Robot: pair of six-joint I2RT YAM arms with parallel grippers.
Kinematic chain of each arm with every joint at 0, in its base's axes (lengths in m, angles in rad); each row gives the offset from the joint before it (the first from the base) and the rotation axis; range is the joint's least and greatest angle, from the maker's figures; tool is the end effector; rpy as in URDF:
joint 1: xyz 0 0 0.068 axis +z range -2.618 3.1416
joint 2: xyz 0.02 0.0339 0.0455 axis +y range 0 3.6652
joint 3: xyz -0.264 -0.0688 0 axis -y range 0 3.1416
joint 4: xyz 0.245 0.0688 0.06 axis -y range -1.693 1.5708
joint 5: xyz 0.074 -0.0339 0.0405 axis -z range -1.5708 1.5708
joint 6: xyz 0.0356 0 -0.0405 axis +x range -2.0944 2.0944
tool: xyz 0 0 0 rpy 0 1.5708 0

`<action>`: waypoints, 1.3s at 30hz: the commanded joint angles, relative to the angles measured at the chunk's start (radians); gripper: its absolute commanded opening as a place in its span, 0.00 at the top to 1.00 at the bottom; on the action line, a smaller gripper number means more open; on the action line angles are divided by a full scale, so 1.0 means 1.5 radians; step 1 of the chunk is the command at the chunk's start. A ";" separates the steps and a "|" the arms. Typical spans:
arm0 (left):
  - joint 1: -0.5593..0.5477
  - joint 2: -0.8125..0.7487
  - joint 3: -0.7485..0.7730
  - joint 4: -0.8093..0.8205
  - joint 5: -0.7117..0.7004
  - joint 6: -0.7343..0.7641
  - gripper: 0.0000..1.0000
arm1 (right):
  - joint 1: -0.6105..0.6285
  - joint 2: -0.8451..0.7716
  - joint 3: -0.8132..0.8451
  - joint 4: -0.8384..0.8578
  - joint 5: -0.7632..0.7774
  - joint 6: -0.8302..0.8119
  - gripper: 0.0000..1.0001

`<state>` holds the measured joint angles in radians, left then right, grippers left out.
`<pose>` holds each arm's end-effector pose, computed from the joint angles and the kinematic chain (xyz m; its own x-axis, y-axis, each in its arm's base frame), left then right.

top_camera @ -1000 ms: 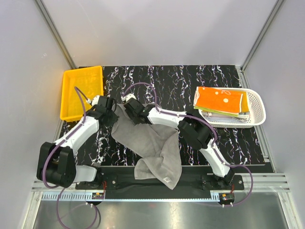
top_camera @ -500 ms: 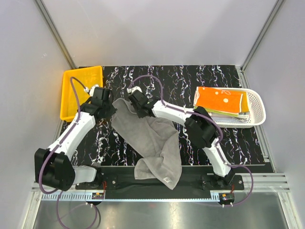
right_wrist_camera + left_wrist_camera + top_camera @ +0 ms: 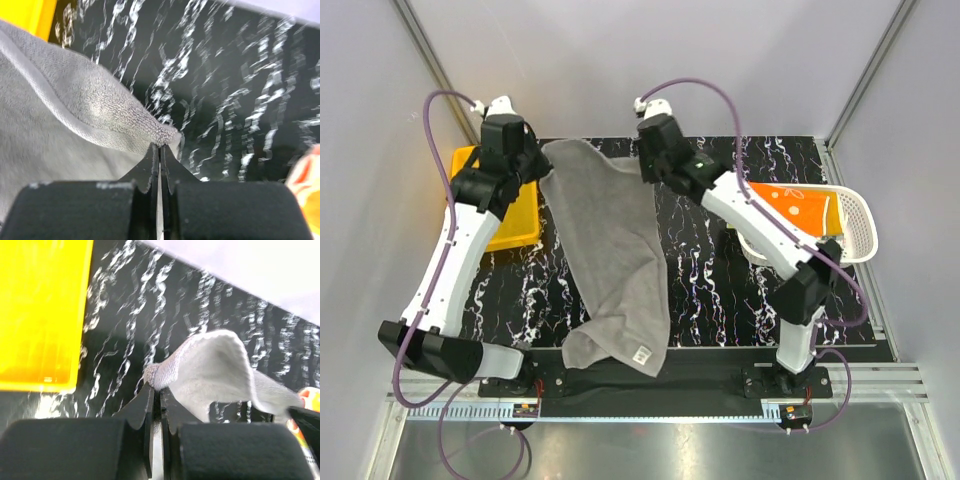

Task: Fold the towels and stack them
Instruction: Flatten out the crumpled towel

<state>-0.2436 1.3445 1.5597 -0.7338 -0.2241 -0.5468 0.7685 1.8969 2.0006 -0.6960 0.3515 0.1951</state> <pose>0.2753 -0.0603 0.4278 -0.4358 -0.4141 -0.7992 -0.2092 0.9102 -0.3575 0.3185 0.2909 0.3887 -0.4805 -0.2113 -0.8512 -0.3609 0.9322 -0.0277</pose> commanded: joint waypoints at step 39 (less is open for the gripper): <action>-0.032 0.000 0.561 0.054 0.322 0.109 1.00 | -0.015 -0.269 0.359 -0.100 0.010 -0.123 1.00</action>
<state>-0.2974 1.2804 2.3756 -0.7731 0.3183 -0.3607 0.7589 1.4338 2.5034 -0.8803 0.2462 0.0814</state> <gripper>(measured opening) 0.068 0.011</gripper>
